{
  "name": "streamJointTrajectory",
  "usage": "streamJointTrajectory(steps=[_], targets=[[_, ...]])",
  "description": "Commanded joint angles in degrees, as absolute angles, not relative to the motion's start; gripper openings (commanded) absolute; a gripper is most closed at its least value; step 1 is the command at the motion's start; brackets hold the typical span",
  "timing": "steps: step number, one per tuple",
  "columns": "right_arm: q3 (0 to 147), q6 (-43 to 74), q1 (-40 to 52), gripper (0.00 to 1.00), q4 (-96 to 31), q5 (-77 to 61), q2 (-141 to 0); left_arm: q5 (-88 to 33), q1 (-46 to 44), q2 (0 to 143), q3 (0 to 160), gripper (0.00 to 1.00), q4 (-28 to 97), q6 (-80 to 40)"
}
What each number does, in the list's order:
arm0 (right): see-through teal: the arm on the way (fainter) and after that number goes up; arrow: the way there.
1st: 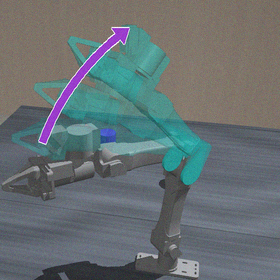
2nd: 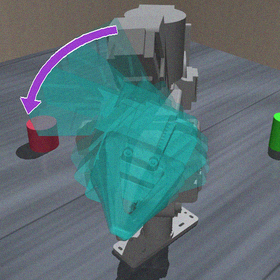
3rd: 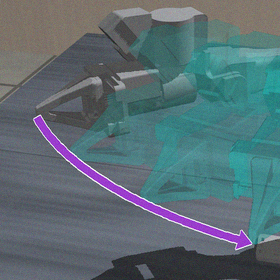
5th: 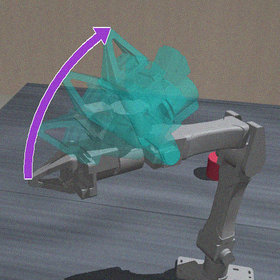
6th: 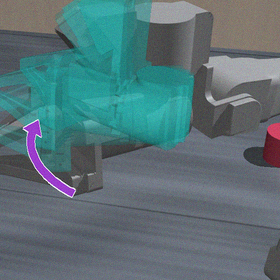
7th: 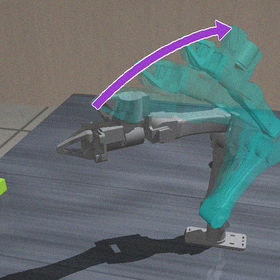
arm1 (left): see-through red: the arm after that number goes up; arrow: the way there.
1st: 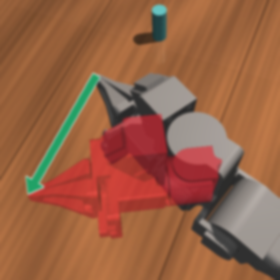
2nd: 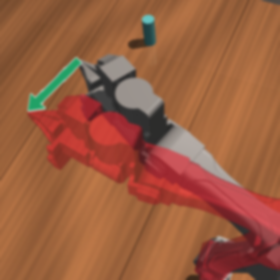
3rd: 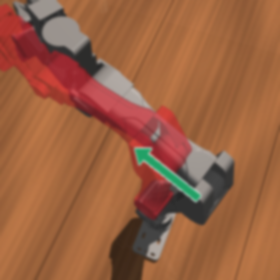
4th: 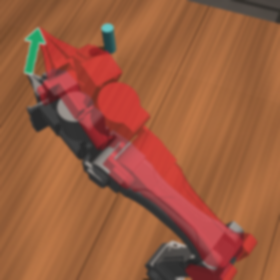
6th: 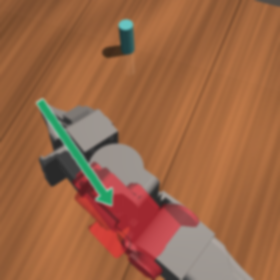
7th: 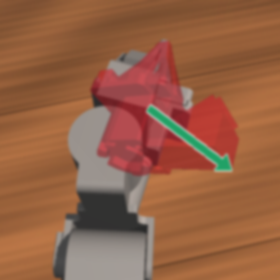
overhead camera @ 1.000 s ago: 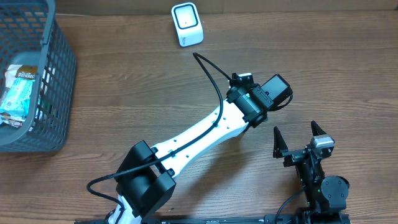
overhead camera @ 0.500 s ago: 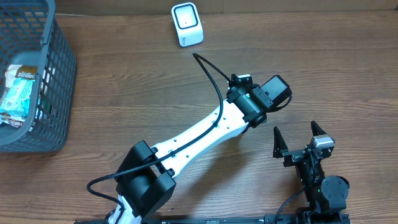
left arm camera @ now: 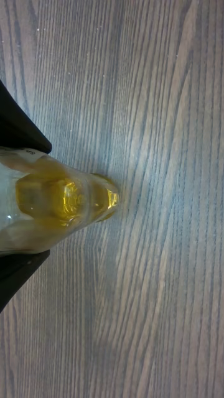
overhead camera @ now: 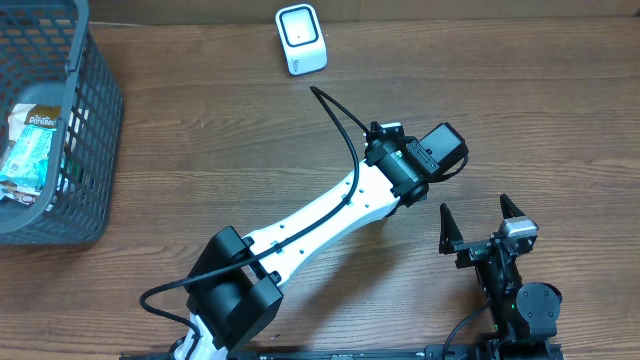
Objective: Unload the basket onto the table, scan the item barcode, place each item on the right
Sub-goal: 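Lower the bottle upright onto the table near the right gripper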
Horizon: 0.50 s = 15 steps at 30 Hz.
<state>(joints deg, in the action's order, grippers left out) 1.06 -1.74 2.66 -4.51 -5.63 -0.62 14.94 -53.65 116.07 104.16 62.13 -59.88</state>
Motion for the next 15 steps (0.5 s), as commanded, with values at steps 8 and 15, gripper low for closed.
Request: streamJointTrajectory(steps=[8,15], targets=[[0.45,-1.98,2.55,1.00,-4.25,-5.65,-0.16,15.57,-54.04,117.58,103.96,0.45,60.80,-60.20],[0.45,-1.98,2.55,1.00,-4.27,-5.65,-0.16,15.40,-54.04,117.89,103.96,0.58,61.06,-60.18]])
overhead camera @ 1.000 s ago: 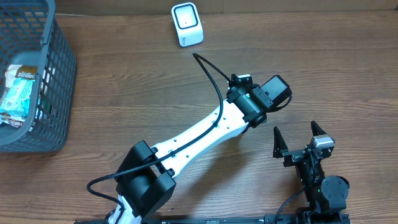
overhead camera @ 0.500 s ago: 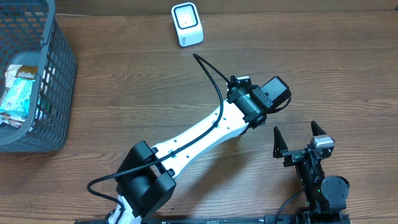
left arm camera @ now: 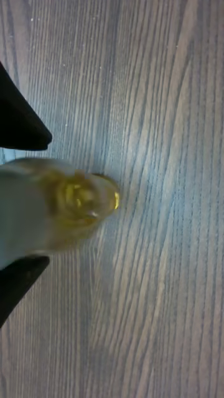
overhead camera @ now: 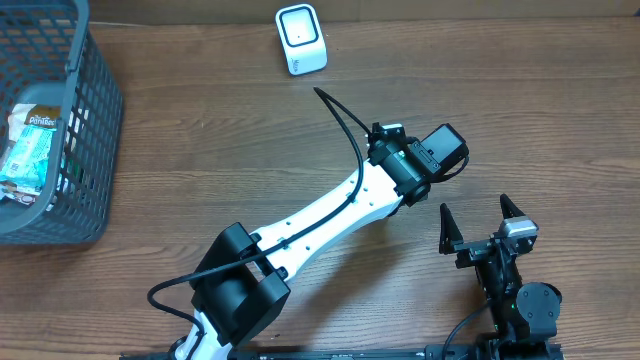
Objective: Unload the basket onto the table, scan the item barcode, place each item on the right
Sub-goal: 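Lower the bottle upright onto the table near the right gripper, then open the left gripper and withdraw it toward the basket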
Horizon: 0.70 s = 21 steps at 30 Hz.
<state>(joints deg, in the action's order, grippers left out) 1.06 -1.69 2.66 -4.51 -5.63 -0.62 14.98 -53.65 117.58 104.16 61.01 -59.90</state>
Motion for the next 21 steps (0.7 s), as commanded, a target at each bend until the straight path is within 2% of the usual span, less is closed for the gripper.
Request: streamJointTrajectory(steps=[1,10,21], targets=[[0.45,-1.98,2.55,1.00,-4.27,-5.65,-0.16,15.38,-54.04,117.89,103.96,0.61,61.08,-60.18],[0.45,-1.98,2.55,1.00,-4.25,-5.67,-0.16,15.14,-54.04,117.89,103.96,0.91,61.04,-58.63],[0.45,-1.98,2.55,1.00,-4.27,-5.65,-0.16,15.16,-51.86,117.32,108.99,1.00,60.99,-47.09]])
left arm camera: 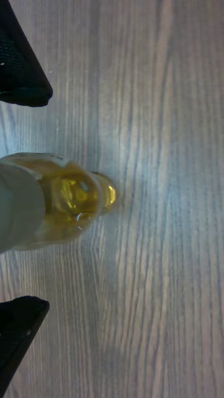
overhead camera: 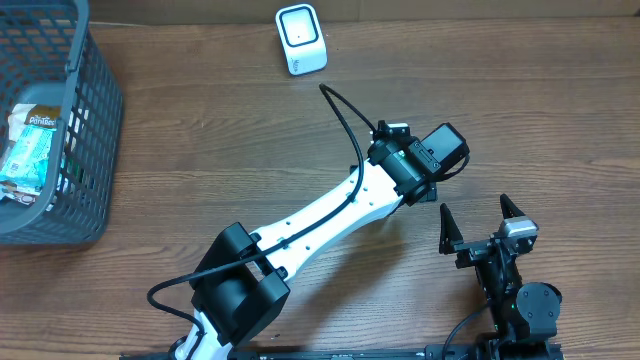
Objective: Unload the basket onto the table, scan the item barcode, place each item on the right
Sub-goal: 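Open the left gripper and withdraw it toward the basket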
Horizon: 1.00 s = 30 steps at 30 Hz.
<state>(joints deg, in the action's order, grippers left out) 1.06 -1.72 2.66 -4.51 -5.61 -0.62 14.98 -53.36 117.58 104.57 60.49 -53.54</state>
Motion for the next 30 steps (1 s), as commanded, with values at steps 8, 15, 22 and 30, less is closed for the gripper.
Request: streamJointTrajectory(steps=[8,15,22,30], targets=[[0.45,-1.98,2.55,1.00,-4.27,-5.65,-0.16,15.86,-45.25,117.32,124.86,1.00,66.43,-38.22],[0.45,-1.98,2.55,1.00,-4.27,-5.67,-0.16,17.08,-32.23,117.32,139.52,1.00,72.55,-30.94],[0.45,-1.98,2.55,1.00,-4.27,-5.65,-0.16,16.05,-13.28,117.30,155.61,1.00,80.84,-30.28],[0.45,-1.98,2.55,1.00,-4.27,-5.65,-0.16,8.75,10.96,117.27,162.17,1.00,88.55,-30.68]])
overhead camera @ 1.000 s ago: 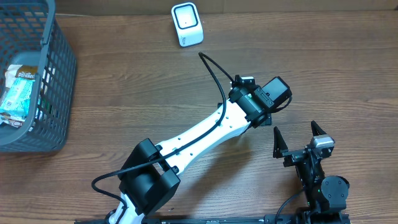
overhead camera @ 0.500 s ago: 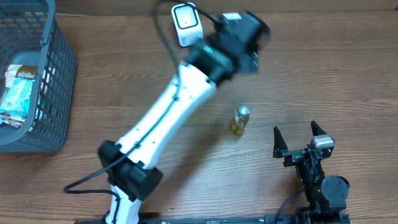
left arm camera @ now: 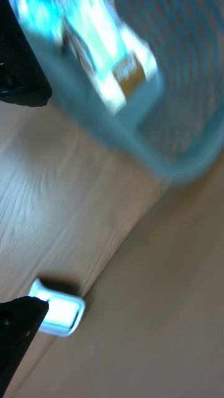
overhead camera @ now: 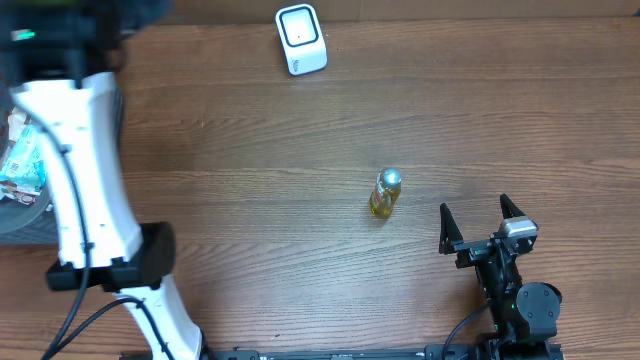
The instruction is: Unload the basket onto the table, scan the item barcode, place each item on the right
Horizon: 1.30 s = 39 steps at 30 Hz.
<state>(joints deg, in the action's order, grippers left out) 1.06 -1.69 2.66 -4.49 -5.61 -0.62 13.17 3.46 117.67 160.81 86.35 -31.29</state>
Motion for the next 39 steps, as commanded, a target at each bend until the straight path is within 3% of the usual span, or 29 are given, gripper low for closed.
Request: streamJointTrajectory(steps=[1,12,30,39], targets=[[0.45,-1.98,2.55,1.00,-4.27,-5.67,-0.16,8.38,13.41,117.30,162.08,1.00,89.71,-31.44],[0.45,-1.98,2.55,1.00,-4.27,-5.65,-0.16,5.56,30.65,117.32,159.94,1.00,96.79,-29.52],[0.45,-1.98,2.55,1.00,-4.25,-5.67,-0.16,6.61,34.98,117.32,135.37,0.99,96.36,-24.08],[0.45,-1.98,2.55,1.00,-4.27,-5.65,-0.16,6.52,36.47,117.32,123.61,1.00,89.65,-22.13]])
